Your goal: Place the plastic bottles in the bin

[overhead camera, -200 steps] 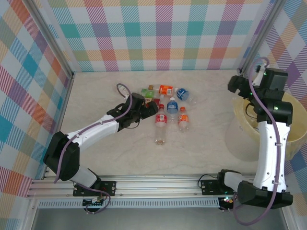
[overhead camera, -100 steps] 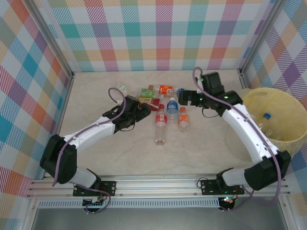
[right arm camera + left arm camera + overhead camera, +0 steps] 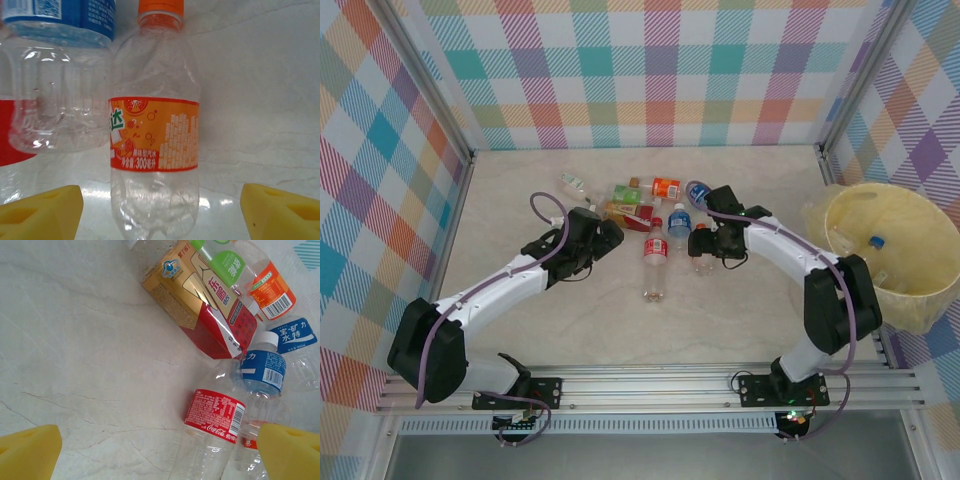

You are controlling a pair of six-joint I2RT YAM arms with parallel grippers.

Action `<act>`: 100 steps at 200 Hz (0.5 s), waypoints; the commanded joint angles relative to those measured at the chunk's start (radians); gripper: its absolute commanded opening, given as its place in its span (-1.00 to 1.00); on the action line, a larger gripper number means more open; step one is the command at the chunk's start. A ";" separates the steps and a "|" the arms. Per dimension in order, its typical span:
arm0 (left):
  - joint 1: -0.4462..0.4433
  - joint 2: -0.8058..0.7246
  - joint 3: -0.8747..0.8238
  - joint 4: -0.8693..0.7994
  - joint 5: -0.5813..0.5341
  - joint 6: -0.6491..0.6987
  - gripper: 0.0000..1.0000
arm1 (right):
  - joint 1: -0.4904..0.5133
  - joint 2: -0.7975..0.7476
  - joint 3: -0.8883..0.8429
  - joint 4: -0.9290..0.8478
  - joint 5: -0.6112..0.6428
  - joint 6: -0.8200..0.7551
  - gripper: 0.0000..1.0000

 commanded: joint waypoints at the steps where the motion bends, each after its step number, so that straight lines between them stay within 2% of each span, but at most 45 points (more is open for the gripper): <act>1: 0.014 -0.001 -0.004 -0.009 -0.010 -0.018 1.00 | 0.003 0.037 0.009 0.082 -0.007 0.007 0.60; 35: 0.014 0.012 0.008 -0.018 -0.001 -0.014 1.00 | -0.003 0.117 0.050 0.028 0.087 0.016 0.39; 100: 0.015 0.022 0.013 -0.023 0.000 -0.008 1.00 | -0.018 0.178 0.051 0.076 0.046 -0.038 0.47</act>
